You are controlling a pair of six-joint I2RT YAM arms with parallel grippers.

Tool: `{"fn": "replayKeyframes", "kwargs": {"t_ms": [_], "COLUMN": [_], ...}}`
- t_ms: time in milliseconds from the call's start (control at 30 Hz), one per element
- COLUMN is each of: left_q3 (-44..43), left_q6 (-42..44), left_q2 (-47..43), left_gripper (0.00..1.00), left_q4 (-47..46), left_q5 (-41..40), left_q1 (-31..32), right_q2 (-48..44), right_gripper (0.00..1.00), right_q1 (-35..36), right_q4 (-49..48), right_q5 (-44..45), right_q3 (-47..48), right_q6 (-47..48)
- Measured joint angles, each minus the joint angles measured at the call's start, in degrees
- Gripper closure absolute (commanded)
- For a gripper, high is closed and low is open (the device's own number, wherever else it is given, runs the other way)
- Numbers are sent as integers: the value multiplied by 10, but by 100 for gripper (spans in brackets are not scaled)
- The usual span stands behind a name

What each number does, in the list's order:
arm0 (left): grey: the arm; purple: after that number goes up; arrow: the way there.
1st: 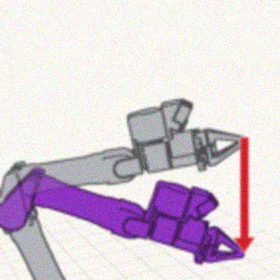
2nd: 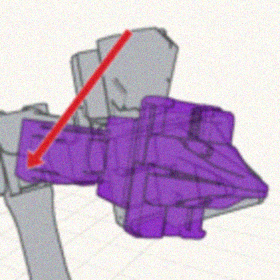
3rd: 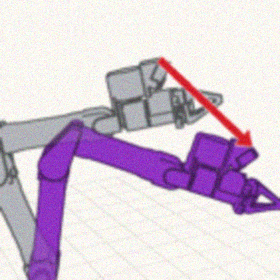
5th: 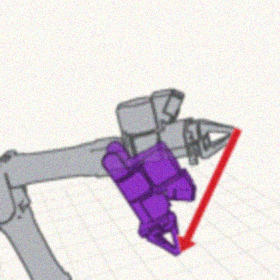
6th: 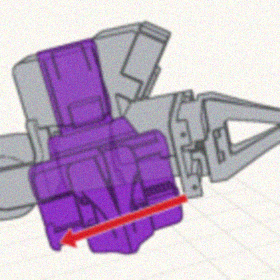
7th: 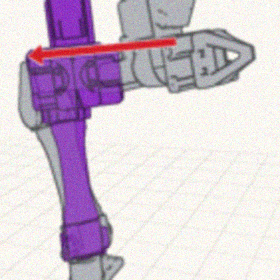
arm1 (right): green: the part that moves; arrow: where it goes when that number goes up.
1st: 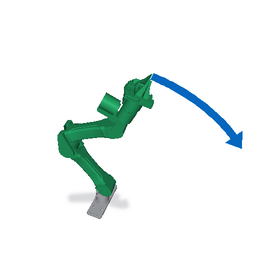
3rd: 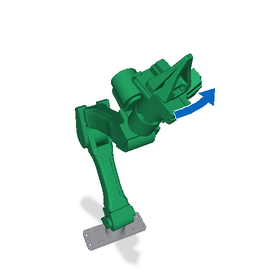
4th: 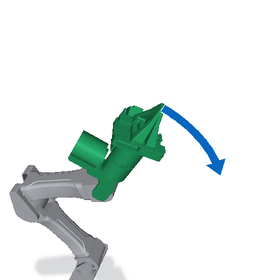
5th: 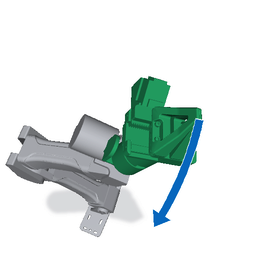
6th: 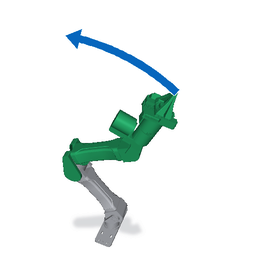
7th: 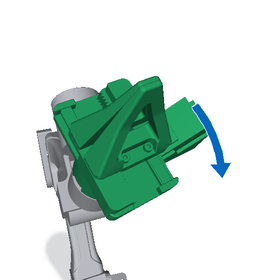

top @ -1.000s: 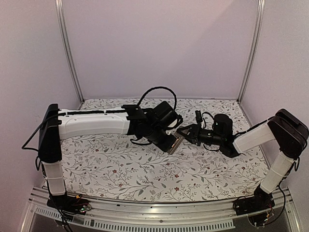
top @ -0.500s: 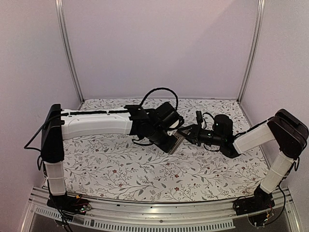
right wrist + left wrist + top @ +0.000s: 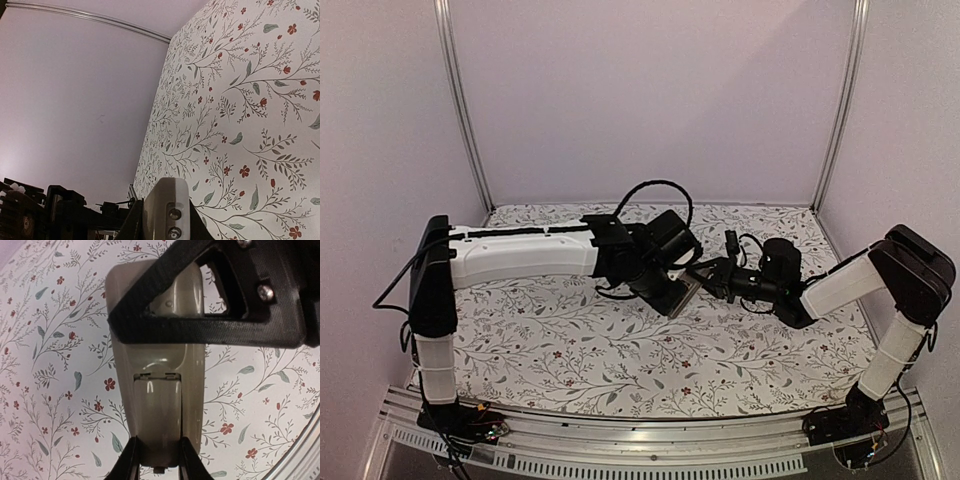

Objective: Load the batteries into the remote control
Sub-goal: Load the battery cover onto the remote control without the battery cover.

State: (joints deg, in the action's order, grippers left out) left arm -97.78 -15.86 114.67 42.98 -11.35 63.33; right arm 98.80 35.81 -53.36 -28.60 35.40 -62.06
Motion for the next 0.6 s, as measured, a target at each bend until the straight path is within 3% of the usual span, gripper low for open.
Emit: {"fn": "replayKeyframes", "kwargs": {"t_ms": [600], "left_q3": [-16], "left_q6": [13], "left_q2": [9], "left_gripper": [79], "left_q4": [21], "left_q5": [-46], "left_q1": [16], "right_q2": [0], "right_gripper": [100], "right_q1": [2], "right_q4": [-2], "right_q5": [2], "right_q3": [0], "right_q6": [2]}}
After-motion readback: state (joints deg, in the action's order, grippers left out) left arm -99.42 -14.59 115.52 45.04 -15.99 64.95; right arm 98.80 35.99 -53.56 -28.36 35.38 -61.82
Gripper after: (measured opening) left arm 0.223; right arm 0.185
